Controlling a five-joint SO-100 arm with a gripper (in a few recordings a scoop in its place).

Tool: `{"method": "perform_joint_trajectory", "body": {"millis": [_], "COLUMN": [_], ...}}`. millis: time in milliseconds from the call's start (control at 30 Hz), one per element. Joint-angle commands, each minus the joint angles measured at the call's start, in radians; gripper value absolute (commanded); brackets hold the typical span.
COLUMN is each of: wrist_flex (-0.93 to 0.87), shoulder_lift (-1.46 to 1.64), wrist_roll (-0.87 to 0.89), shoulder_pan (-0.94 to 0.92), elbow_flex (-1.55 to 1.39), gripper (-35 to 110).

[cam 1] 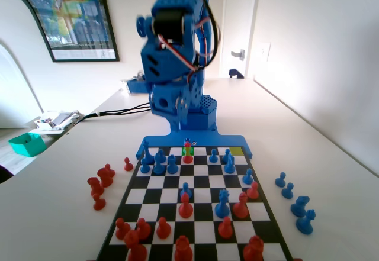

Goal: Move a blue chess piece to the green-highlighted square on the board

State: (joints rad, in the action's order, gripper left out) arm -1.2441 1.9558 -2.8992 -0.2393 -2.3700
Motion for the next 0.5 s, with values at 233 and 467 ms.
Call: {"method": "perform_joint_trajectory", "body": {"millis": [233, 467], "wrist_flex": [-0.44, -0.584], "shoulder_lift": [0.11, 0.247], "wrist_roll": [0.225, 0.626], "shoulder_pan": [0.075, 0.192], "elbow_flex": [0.362, 0.54], "gripper": [4, 1]}}
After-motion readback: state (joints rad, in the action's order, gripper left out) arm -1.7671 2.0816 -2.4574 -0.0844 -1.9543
